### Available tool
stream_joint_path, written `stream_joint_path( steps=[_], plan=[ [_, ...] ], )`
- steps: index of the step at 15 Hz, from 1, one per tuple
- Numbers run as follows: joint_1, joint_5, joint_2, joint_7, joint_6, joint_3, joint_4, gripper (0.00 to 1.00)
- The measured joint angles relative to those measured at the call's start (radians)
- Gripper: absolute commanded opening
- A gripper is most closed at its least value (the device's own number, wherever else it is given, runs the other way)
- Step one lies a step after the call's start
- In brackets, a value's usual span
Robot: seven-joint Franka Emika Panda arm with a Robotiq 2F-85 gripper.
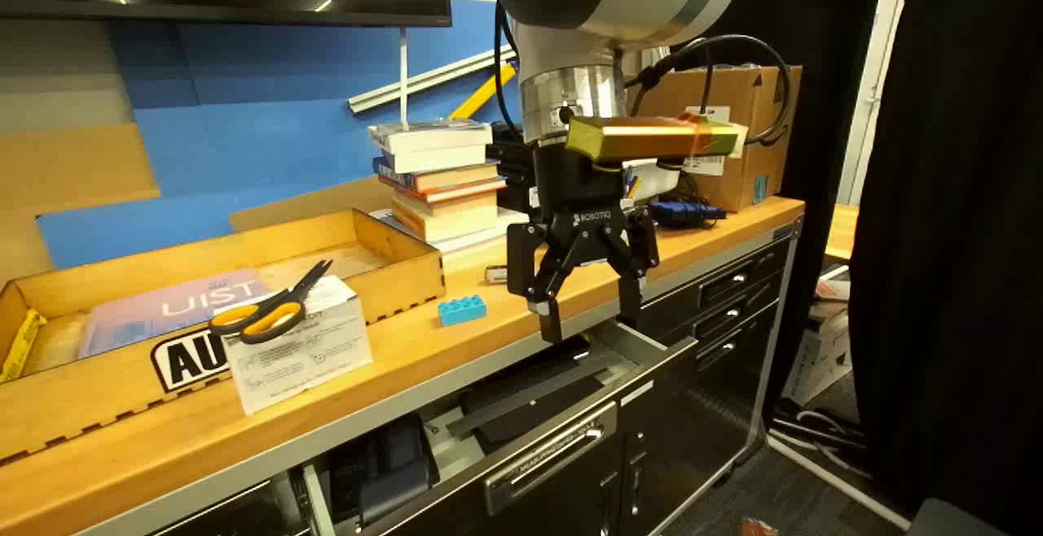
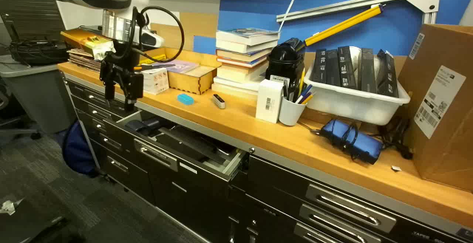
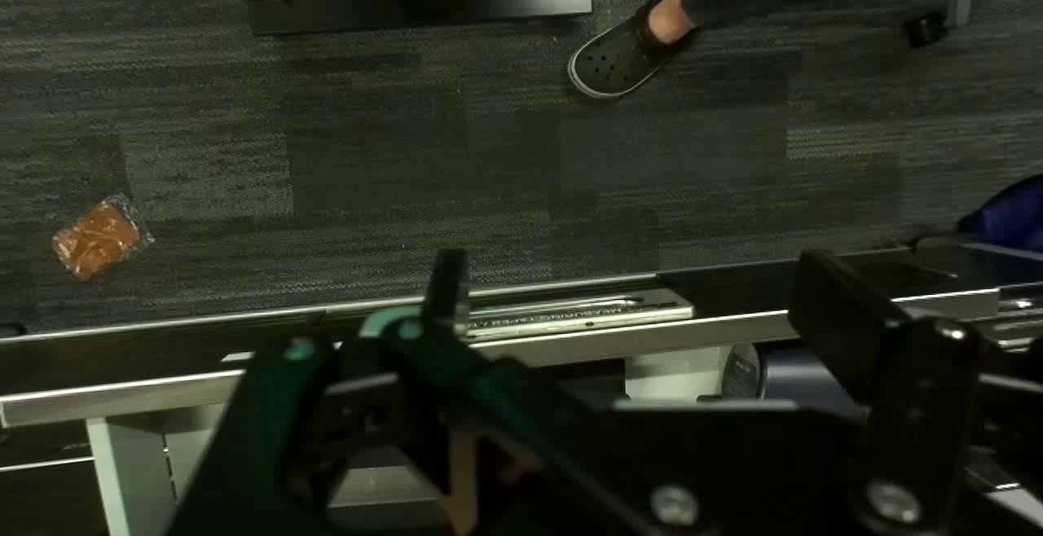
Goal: Slide the blue block in the drawer and close the drawer.
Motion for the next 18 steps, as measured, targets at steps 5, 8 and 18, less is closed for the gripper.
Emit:
stream_joint_path(
  steps=[5, 8, 18],
  plan=[
    [0.0, 0.0, -0.002, 0.0, 0.0, 0.0, 0.009, 1.0],
    [0.0, 0.0, -0.002, 0.0, 0.0, 0.0, 0.009, 1.0],
    [0.0, -0.009, 0.01, 0.0, 0.004, 0.001, 0.015, 1.0]
  ],
)
